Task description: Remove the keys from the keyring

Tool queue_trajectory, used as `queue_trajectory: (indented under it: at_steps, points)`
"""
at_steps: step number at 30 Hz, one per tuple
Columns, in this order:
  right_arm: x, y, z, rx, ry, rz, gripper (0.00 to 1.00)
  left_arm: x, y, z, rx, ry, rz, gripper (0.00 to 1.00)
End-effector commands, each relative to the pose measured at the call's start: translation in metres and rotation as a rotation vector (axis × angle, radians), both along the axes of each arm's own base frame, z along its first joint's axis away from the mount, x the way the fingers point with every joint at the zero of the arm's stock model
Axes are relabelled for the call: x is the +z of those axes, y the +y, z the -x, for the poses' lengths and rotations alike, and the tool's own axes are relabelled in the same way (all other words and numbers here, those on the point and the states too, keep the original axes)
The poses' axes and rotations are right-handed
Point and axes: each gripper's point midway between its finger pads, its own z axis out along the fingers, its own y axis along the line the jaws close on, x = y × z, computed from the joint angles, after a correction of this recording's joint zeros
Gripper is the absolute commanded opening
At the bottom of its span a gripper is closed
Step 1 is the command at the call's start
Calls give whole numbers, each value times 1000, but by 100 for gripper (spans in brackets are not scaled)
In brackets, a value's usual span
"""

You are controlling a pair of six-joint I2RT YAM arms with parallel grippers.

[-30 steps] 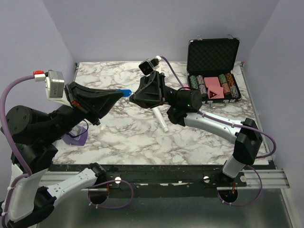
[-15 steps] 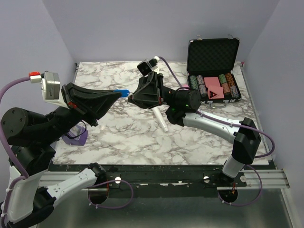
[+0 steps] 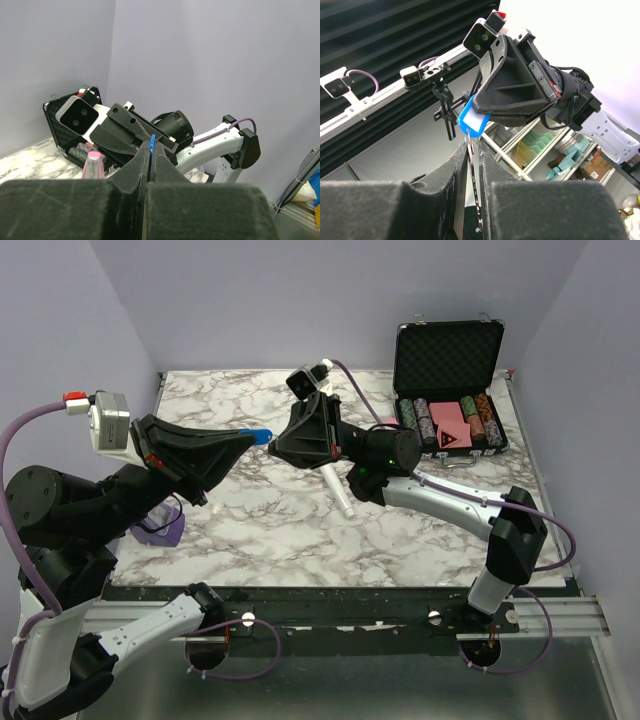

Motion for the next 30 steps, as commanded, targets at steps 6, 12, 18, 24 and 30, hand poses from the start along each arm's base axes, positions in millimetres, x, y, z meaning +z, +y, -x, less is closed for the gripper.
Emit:
queue_trajectory:
  at_steps: [6,12,18,24,30]
  points:
    - [23,-68,50,9,-250,-394,20,6,11,5,31,-19,13,0]
    - [22,-68,50,10,-247,-391,20,7,12,5,31,-20,16,0]
    - [22,-68,50,8,-247,-394,20,7,13,6,33,-20,16,0]
    - [20,-66,49,10,-241,-391,20,8,15,8,36,-26,20,0]
    - [20,-65,48,12,-238,-393,21,8,16,8,42,-25,15,0]
